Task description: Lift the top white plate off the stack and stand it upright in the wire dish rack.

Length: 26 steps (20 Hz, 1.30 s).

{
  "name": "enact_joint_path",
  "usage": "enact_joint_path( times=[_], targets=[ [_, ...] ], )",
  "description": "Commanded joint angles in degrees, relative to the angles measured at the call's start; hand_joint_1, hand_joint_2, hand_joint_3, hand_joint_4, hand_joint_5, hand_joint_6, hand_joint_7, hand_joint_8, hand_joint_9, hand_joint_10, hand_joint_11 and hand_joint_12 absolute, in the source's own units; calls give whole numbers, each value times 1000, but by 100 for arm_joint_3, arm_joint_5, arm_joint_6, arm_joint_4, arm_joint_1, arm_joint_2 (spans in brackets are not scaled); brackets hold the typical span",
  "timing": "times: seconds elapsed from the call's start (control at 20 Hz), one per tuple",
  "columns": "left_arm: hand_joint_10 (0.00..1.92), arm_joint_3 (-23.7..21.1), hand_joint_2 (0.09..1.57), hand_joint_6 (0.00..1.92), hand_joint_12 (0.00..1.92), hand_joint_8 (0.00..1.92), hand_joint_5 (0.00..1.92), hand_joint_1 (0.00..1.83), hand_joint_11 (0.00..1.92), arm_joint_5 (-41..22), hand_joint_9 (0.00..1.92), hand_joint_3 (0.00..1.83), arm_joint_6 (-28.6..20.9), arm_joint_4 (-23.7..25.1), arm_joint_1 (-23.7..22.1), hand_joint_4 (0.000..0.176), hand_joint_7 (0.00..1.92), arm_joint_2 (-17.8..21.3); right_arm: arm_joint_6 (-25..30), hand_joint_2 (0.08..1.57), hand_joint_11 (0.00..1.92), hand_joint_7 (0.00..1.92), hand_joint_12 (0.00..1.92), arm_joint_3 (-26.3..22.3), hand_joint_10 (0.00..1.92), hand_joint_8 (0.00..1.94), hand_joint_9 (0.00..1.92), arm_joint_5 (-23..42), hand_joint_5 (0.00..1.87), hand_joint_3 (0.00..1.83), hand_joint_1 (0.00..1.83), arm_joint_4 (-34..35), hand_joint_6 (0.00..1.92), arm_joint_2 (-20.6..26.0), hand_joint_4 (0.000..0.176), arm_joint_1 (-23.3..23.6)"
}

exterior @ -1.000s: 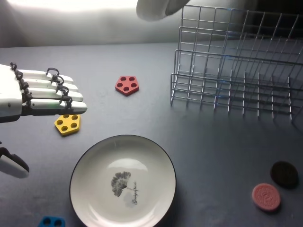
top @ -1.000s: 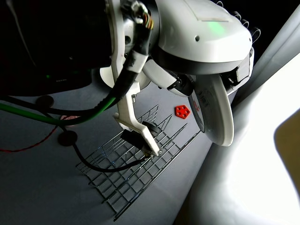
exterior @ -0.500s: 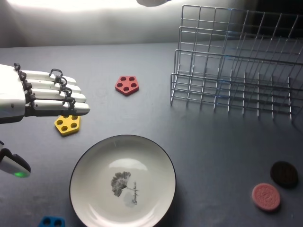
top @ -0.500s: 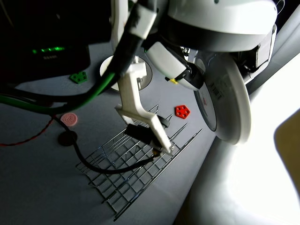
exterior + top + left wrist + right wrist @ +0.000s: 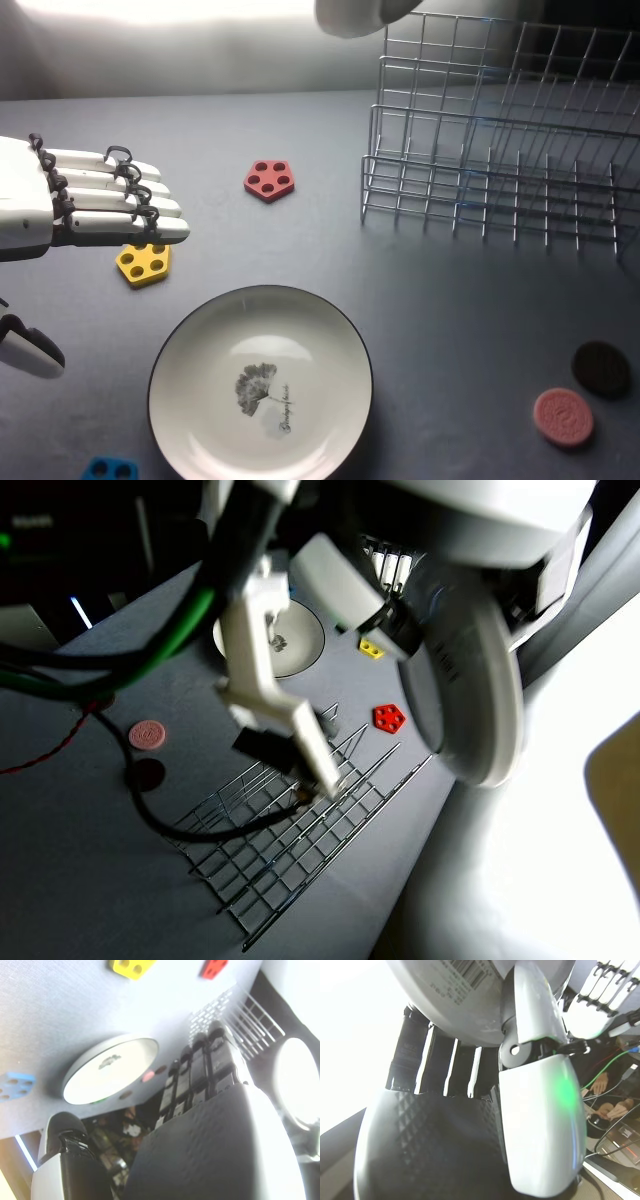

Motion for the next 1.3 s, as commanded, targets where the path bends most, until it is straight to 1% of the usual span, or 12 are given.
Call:
enact_joint_path(
  times=[0.0,0.05,0.1,0.15,0.2,0.45,0.55,0.7,0.9,0.95,1.1,1.25],
  targets=[
    [0,-2,964,0,64,0,0,339,19,-385,14,0,-8,-357,-115,0,27,15,70,1160,751,827,1623,-74,1074,927,870,-224,756,0,1478,165,1257,125,0,162],
    [7,-1,966,0,67,5,0,335,25,-386,24,1,-8,-356,-115,0,35,15,134,1172,751,787,1635,-172,1073,987,885,-218,682,1,1477,66,1325,196,0,175],
    [12,-2,963,0,70,5,0,328,32,-390,35,0,-7,-356,-114,0,34,15,224,1174,754,779,1638,-271,1063,1013,893,-272,661,0,1478,-70,1336,282,0,197],
    [16,-3,958,0,75,6,0,334,42,-389,52,0,-7,-352,-110,0,41,15,484,1176,757,768,1635,-229,1054,1033,897,-242,656,0,1478,-237,1338,296,0,237],
    [21,0,963,0,79,12,0,341,47,-386,73,0,-7,-349,-112,0,60,14,630,1164,740,798,1647,-204,1054,981,893,-194,739,0,1478,-291,1256,309,0,285],
    [6,-4,960,1,92,3,6,350,68,-384,63,0,-8,-350,-113,0,51,7,890,1160,769,805,1612,-384,1055,958,886,-154,746,0,1478,-873,1260,397,0,618],
    [4,-4,963,0,92,3,2,350,64,-384,62,0,-8,-350,-113,0,55,6,1244,1160,780,806,1601,-466,1032,974,909,-121,709,0,1480,-1250,1281,451,0,759],
    [5,-3,965,4,90,8,11,340,51,-384,49,0,-8,-351,-112,0,54,7,1763,1152,783,828,1592,-681,1003,941,925,-115,732,0,1481,-1719,1256,608,0,868],
    [4,-3,964,0,88,4,0,357,39,-375,39,0,-8,-351,-112,0,39,7,2314,1140,825,840,1543,-971,957,921,963,-129,735,0,1484,-2192,1231,844,0,913],
    [4,-3,967,0,88,4,0,349,34,-369,40,0,-8,-350,-112,0,42,7,2482,1146,817,836,1550,-995,935,951,969,-131,697,0,1484,-2277,1274,892,0,917],
    [6,-3,962,0,95,2,0,331,47,-364,50,0,-8,-350,-112,0,34,7,2910,1147,796,847,1578,-1031,949,938,969,-130,695,0,1483,-2464,1255,1001,0,918],
    [2,-4,960,0,91,3,0,345,34,-362,48,0,-8,-350,-113,0,41,7,3052,1149,795,848,1580,-1163,956,925,963,-131,690,0,1483,-2544,1274,1116,0,918]
  ],
)
